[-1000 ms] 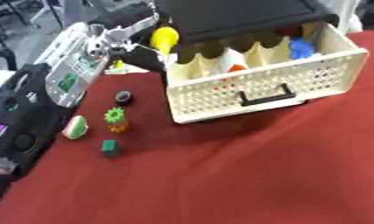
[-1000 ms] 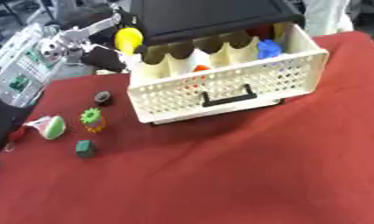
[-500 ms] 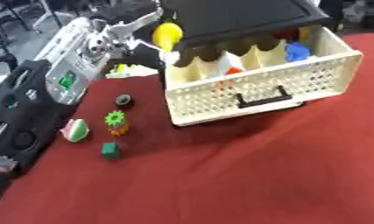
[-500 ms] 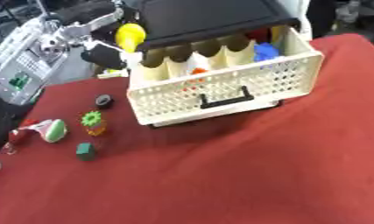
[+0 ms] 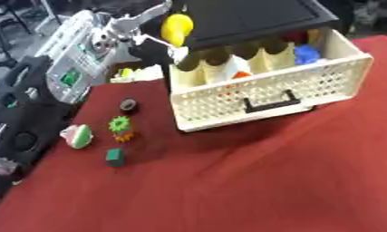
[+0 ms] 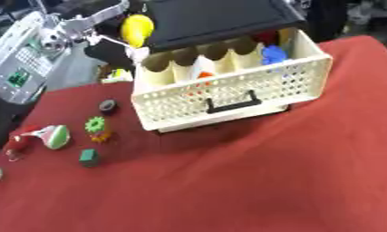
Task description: Pick up objects from table and place into drawer.
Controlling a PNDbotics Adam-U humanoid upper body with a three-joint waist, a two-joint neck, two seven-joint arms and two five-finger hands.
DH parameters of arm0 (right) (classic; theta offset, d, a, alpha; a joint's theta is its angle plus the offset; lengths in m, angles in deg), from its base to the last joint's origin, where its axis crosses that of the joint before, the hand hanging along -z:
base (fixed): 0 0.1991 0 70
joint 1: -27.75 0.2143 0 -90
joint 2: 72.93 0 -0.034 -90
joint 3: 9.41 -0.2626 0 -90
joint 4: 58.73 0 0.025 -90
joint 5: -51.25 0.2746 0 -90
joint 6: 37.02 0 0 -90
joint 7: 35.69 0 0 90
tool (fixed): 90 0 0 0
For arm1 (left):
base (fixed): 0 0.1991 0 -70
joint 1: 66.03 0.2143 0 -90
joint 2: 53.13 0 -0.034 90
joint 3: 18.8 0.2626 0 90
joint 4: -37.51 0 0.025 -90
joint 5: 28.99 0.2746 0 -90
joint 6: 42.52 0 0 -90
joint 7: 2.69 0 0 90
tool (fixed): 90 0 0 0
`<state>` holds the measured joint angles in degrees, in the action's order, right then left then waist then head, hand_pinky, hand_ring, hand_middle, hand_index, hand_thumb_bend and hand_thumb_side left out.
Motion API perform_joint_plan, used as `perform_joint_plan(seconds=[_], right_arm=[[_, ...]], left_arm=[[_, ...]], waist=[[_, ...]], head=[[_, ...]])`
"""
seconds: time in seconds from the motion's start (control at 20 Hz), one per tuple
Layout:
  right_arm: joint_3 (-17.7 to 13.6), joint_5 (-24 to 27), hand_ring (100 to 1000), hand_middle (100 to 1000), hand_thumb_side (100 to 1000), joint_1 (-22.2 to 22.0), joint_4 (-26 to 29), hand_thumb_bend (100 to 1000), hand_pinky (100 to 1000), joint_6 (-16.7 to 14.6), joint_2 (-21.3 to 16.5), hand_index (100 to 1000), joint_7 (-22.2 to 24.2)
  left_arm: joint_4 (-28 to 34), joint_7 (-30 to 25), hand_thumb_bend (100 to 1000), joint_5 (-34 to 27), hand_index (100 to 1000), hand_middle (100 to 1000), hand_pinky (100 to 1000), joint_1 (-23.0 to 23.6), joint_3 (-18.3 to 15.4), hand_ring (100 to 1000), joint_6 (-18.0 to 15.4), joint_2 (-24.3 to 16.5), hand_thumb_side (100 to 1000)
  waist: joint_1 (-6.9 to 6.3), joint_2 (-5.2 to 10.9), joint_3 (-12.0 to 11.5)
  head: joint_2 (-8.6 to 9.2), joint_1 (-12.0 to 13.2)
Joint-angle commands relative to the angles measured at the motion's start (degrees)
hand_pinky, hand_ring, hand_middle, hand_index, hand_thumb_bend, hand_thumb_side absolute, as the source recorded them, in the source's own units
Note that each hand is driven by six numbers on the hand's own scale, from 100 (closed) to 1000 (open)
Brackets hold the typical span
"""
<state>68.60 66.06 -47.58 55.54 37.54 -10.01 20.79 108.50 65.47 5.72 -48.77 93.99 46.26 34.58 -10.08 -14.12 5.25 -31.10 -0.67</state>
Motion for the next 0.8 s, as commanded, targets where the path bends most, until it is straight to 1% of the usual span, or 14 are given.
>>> perform_joint_plan(seconds=[0.05, 0.45, 0.8], right_arm=[[-0.8, 0.6, 452, 392, 1000, 0.9, 0.3, 100, 565, 0.2, -2.1, 620, 0.0], [-0.8, 1.3, 453, 393, 1000, 1.4, 0.3, 100, 565, 0.4, -2.3, 620, 0.0], [-0.9, 1.5, 452, 392, 1000, 1.4, 0.3, 100, 565, 0.9, -2.2, 619, 0.1]], left_arm=[[1.2, 0.3, 100, -0.7, 713, 218, 100, -1.9, -0.3, 203, 0.1, -0.1, 255], [0.9, 0.1, 100, -1.3, 709, 214, 100, -2.2, 0.3, 200, 0.7, 1.7, 278], [0.0, 0.0, 100, -1.2, 712, 218, 100, -1.9, 0.6, 203, 0.8, 2.1, 286]], waist=[[0.5, 1.34, 0.1], [0.22, 1.57, 0.7], [-0.14, 1.7, 0.7]], head=[[0.55, 0.0], [0.35, 0.1], [0.14, -0.3]])
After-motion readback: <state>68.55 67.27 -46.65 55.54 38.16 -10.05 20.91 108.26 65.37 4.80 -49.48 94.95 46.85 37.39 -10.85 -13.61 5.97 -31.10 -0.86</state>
